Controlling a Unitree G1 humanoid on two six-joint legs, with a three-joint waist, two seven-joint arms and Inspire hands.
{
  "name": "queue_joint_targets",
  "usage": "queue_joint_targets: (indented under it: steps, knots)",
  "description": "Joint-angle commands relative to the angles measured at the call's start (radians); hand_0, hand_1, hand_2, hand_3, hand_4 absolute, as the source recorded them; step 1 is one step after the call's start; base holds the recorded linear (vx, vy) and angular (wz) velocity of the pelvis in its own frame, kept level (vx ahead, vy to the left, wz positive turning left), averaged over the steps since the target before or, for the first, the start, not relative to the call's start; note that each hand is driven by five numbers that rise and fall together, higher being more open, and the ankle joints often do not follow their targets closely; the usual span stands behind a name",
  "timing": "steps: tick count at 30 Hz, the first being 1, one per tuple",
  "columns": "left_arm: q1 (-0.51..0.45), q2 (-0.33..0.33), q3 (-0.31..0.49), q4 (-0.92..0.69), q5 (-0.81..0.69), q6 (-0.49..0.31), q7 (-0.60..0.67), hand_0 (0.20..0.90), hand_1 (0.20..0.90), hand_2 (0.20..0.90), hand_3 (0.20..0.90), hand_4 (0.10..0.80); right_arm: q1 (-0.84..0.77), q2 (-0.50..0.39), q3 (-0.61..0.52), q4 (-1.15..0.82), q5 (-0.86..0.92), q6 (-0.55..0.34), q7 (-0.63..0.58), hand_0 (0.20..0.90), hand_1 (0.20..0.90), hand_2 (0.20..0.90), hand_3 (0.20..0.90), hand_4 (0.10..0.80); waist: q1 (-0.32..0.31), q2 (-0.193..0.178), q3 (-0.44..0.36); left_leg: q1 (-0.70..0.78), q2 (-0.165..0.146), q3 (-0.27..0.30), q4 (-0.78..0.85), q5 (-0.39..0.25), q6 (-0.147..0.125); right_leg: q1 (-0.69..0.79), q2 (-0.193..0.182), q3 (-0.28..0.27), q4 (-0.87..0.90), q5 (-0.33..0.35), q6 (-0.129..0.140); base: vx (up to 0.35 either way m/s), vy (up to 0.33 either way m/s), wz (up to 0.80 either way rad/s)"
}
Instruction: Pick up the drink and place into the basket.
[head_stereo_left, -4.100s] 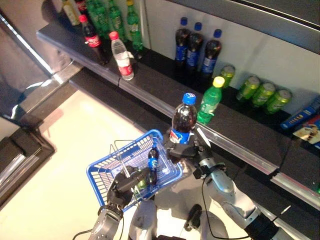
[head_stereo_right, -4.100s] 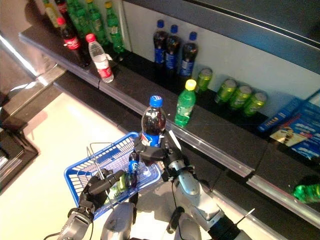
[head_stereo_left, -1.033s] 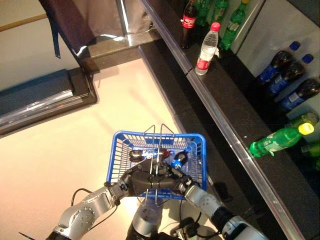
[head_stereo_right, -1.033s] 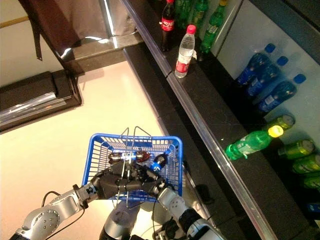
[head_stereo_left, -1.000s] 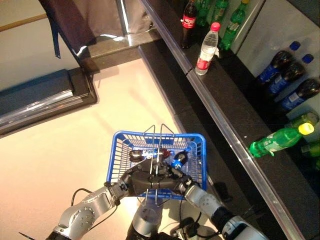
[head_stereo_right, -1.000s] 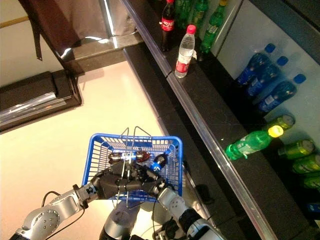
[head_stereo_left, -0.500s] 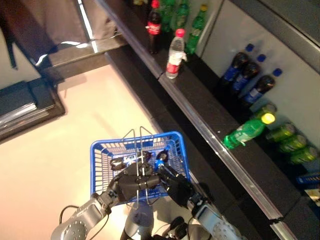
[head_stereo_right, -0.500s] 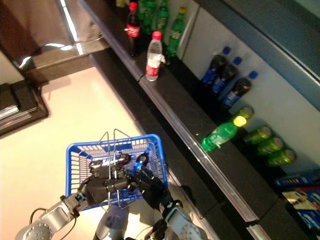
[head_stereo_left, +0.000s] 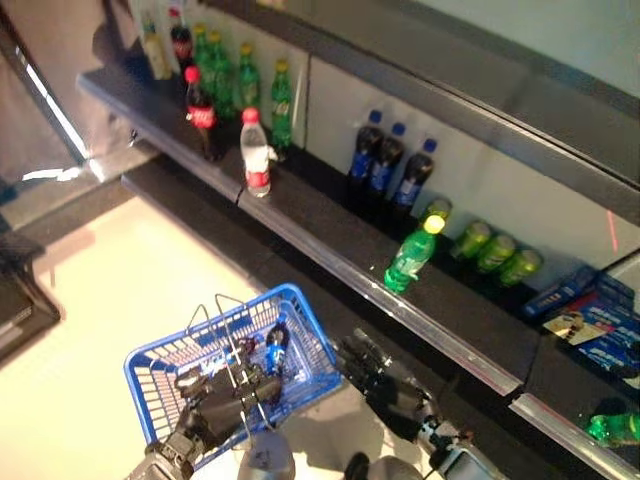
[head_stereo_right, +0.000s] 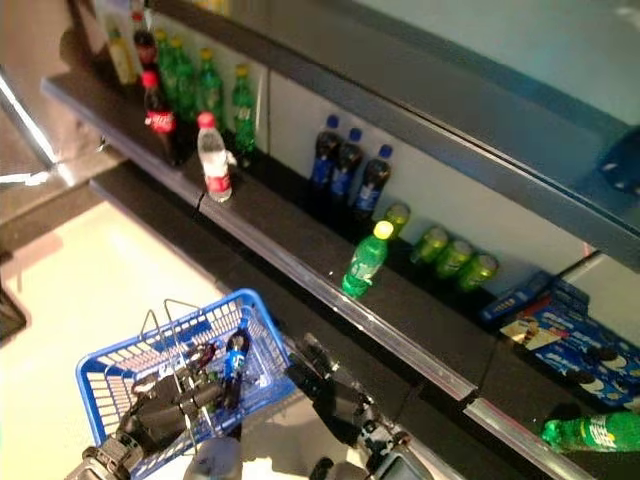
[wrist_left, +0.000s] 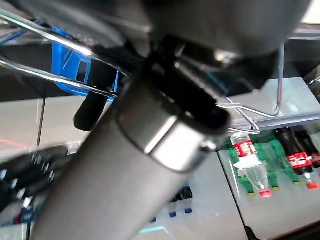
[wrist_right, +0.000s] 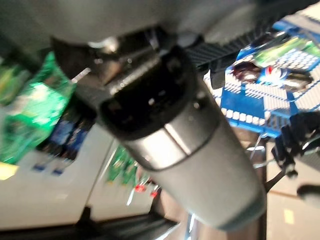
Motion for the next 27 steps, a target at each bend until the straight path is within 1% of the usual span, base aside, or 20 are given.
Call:
queue_joint_targets:
  steps: [1, 3, 6, 7, 8, 10, 11, 12, 13, 14, 15, 16, 17, 18, 19, 20, 22, 25, 26, 27]
  knots:
    - [-0.025, -0.073, -0.064, -0.229, -0.040, -0.200, -0.096, 0.300, 0.300, 0.300, 0.200, 0.100, 0.010, -0.041, -0.021, -0.043, -0.013, -0.050, 0.105, 0.900, 0.900, 0.900, 0.900, 0.800, -0.036, 0.036, -0.127, 0.043, 0.009, 0.040, 0.028, -0.015, 0.024, 0.037, 0.009, 0.053, -0.117, 0.127, 0.059, -0.094, -0.028, -0.29]
    - [-0.030, -0.097, -0.051, -0.147, -0.027, -0.233, -0.043, 0.300, 0.300, 0.300, 0.200, 0.100, 0.021, -0.037, -0.049, -0.004, -0.045, -0.053, 0.118, 0.900, 0.900, 0.900, 0.900, 0.800, -0.056, 0.034, -0.139, 0.051, 0.012, 0.056, 0.006, -0.010, 0.024, 0.034, 0.008, 0.073, -0.136, 0.137, 0.061, -0.103, -0.023, -0.31]
    - [-0.044, -0.124, -0.030, -0.027, 0.028, -0.276, -0.015, 0.300, 0.300, 0.300, 0.200, 0.100, 0.026, -0.028, -0.084, 0.066, -0.100, -0.065, 0.137, 0.900, 0.900, 0.900, 0.900, 0.800, -0.076, 0.030, -0.153, 0.057, 0.015, 0.072, -0.020, -0.003, 0.023, 0.029, 0.006, 0.092, -0.161, 0.151, 0.063, -0.107, -0.030, -0.27]
    - [-0.052, -0.140, -0.023, 0.040, 0.039, -0.295, 0.005, 0.300, 0.300, 0.300, 0.200, 0.100, 0.026, -0.020, -0.096, 0.107, -0.105, -0.059, 0.147, 0.900, 0.900, 0.900, 0.900, 0.800, -0.086, 0.029, -0.160, 0.056, 0.017, 0.079, -0.029, 0.000, 0.021, 0.024, 0.005, 0.102, -0.172, 0.158, 0.064, -0.135, -0.041, -0.31]
    - [-0.065, -0.156, -0.013, 0.120, 0.067, -0.322, 0.024, 0.300, 0.300, 0.300, 0.200, 0.100, 0.022, -0.009, -0.108, 0.165, -0.118, -0.074, 0.154, 0.900, 0.900, 0.900, 0.900, 0.800, -0.096, 0.027, -0.167, 0.055, 0.020, 0.089, -0.038, 0.001, 0.018, 0.019, 0.005, 0.110, -0.184, 0.164, 0.064, -0.133, -0.040, -0.19]
    - [-0.081, -0.167, -0.009, 0.177, 0.087, -0.339, 0.058, 0.300, 0.300, 0.300, 0.200, 0.100, 0.014, -0.002, -0.113, 0.209, -0.159, -0.087, 0.135, 0.900, 0.900, 0.900, 0.900, 0.800, -0.104, 0.027, -0.171, 0.054, 0.022, 0.095, -0.046, 0.002, 0.015, 0.015, 0.005, 0.116, -0.193, 0.168, 0.064, -0.110, -0.028, -0.22]
    - [-0.111, -0.189, -0.006, 0.275, 0.085, -0.351, 0.101, 0.300, 0.300, 0.300, 0.200, 0.100, -0.005, 0.008, -0.111, 0.281, -0.254, -0.124, 0.085, 0.900, 0.900, 0.900, 0.900, 0.800, -0.114, 0.027, -0.176, 0.053, 0.023, 0.101, -0.056, 0.005, 0.012, 0.011, 0.005, 0.125, -0.207, 0.177, 0.063, -0.114, -0.025, -0.26]
    - [-0.125, -0.196, -0.003, 0.315, 0.094, -0.360, 0.113, 0.300, 0.300, 0.300, 0.200, 0.100, -0.015, 0.009, -0.109, 0.315, -0.287, -0.136, 0.068, 0.900, 0.900, 0.900, 0.900, 0.800, -0.118, 0.027, -0.178, 0.052, 0.023, 0.104, -0.058, 0.005, 0.010, 0.010, 0.004, 0.127, -0.212, 0.179, 0.063, -0.091, -0.019, -0.19]
    - [-0.126, -0.196, -0.003, 0.316, 0.094, -0.360, 0.113, 0.300, 0.300, 0.300, 0.200, 0.100, -0.015, 0.009, -0.109, 0.315, -0.287, -0.136, 0.068, 0.900, 0.900, 0.900, 0.900, 0.800, -0.118, 0.027, -0.177, 0.053, 0.023, 0.104, -0.058, 0.005, 0.010, 0.010, 0.004, 0.127, -0.212, 0.179, 0.063, -0.124, -0.014, -0.11]
    - [-0.181, -0.226, 0.010, 0.470, 0.128, -0.383, 0.155, 0.300, 0.300, 0.300, 0.200, 0.100, -0.060, 0.025, -0.106, 0.472, -0.399, -0.167, -0.004, 0.900, 0.900, 0.900, 0.900, 0.800, -0.129, 0.029, -0.185, 0.050, 0.025, 0.110, -0.069, 0.003, 0.006, 0.004, 0.002, 0.131, -0.230, 0.186, 0.063, -0.138, -0.012, -0.11]
    - [-0.206, -0.248, 0.020, 0.548, 0.127, -0.388, 0.157, 0.300, 0.300, 0.300, 0.200, 0.100, -0.085, 0.038, -0.106, 0.552, -0.449, -0.186, -0.032, 0.900, 0.900, 0.900, 0.900, 0.800, -0.131, 0.031, -0.188, 0.048, 0.026, 0.113, -0.074, 0.004, 0.004, 0.002, 0.001, 0.130, -0.238, 0.191, 0.063, -0.203, -0.019, -0.16]
    - [-0.245, -0.275, 0.040, 0.638, 0.164, -0.393, 0.197, 0.300, 0.300, 0.300, 0.200, 0.100, -0.128, 0.059, -0.106, 0.659, -0.494, -0.184, -0.084, 0.900, 0.900, 0.900, 0.900, 0.800, -0.133, 0.031, -0.188, 0.047, 0.026, 0.117, -0.081, 0.002, 0.003, 0.004, -0.002, 0.127, -0.254, 0.199, 0.065, -0.147, -0.011, -0.10]
    - [-0.272, -0.286, 0.047, 0.726, 0.176, -0.410, 0.191, 0.300, 0.300, 0.300, 0.200, 0.100, -0.161, 0.076, -0.108, 0.772, -0.523, -0.212, -0.110, 0.900, 0.900, 0.900, 0.900, 0.800, -0.132, 0.033, -0.191, 0.048, 0.027, 0.120, -0.087, 0.001, 0.000, 0.003, -0.004, 0.122, -0.264, 0.203, 0.066, -0.163, -0.009, -0.10]
    - [-0.296, -0.297, 0.051, 0.788, 0.201, -0.408, 0.222, 0.300, 0.300, 0.300, 0.200, 0.100, -0.191, 0.094, -0.108, 0.860, -0.559, -0.217, -0.174, 0.900, 0.900, 0.900, 0.900, 0.800, -0.131, 0.035, -0.193, 0.047, 0.028, 0.124, -0.091, -0.001, -0.002, 0.003, -0.006, 0.118, -0.274, 0.209, 0.067, -0.129, 0.002, -0.04]
    - [-0.320, -0.309, 0.061, 0.855, 0.221, -0.425, 0.214, 0.300, 0.300, 0.300, 0.200, 0.100, -0.215, 0.109, -0.113, 0.955, -0.588, -0.248, -0.188, 0.900, 0.900, 0.900, 0.900, 0.800, -0.131, 0.037, -0.195, 0.048, 0.029, 0.129, -0.095, -0.002, -0.003, 0.004, -0.008, 0.115, -0.282, 0.213, 0.068, -0.097, 0.004, -0.01]
    - [-0.327, -0.312, 0.064, 0.868, 0.230, -0.427, 0.217, 0.300, 0.300, 0.300, 0.200, 0.100, -0.223, 0.113, -0.114, 0.972, -0.597, -0.245, -0.200, 0.900, 0.900, 0.900, 0.900, 0.800, -0.131, 0.038, -0.195, 0.049, 0.029, 0.131, -0.096, -0.003, -0.004, 0.005, -0.009, 0.114, -0.283, 0.213, 0.068, -0.065, 0.010, 0.00]
    - [-0.353, -0.324, 0.062, 0.945, 0.263, -0.441, 0.230, 0.300, 0.300, 0.300, 0.200, 0.100, -0.246, 0.133, -0.130, 1.101, -0.645, -0.247, -0.239, 0.900, 0.900, 0.900, 0.900, 0.800, -0.131, 0.043, -0.199, 0.052, 0.032, 0.138, -0.107, -0.005, -0.007, 0.007, -0.012, 0.109, -0.298, 0.220, 0.071, -0.083, 0.021, 0.00]
    - [-0.373, -0.333, 0.070, 1.014, 0.282, -0.444, 0.240, 0.300, 0.300, 0.300, 0.200, 0.100, -0.261, 0.150, -0.167, 1.205, -0.655, -0.248, -0.247, 0.900, 0.900, 0.900, 0.900, 0.800, -0.134, 0.051, -0.202, 0.057, 0.034, 0.148, -0.126, -0.002, -0.009, 0.006, -0.011, 0.104, -0.304, 0.221, 0.072, -0.079, 0.023, -0.01]
    - [-0.374, -0.333, 0.070, 1.016, 0.283, -0.444, 0.240, 0.300, 0.300, 0.300, 0.200, 0.100, -0.263, 0.151, -0.168, 1.208, -0.653, -0.245, -0.248, 0.900, 0.900, 0.900, 0.900, 0.800, -0.133, 0.052, -0.202, 0.057, 0.034, 0.148, -0.126, -0.002, -0.009, 0.006, -0.011, 0.104, -0.304, 0.221, 0.072, -0.100, 0.035, 0.01]
    - [-0.387, -0.333, 0.081, 1.042, 0.295, -0.442, 0.250, 0.300, 0.300, 0.300, 0.200, 0.100, -0.268, 0.156, -0.194, 1.249, -0.657, -0.236, -0.246, 0.900, 0.900, 0.900, 0.900, 0.800, -0.136, 0.057, -0.204, 0.062, 0.036, 0.156, -0.139, 0.000, -0.012, 0.005, -0.010, 0.100, -0.304, 0.219, 0.072, -0.059, 0.022, 0.01]
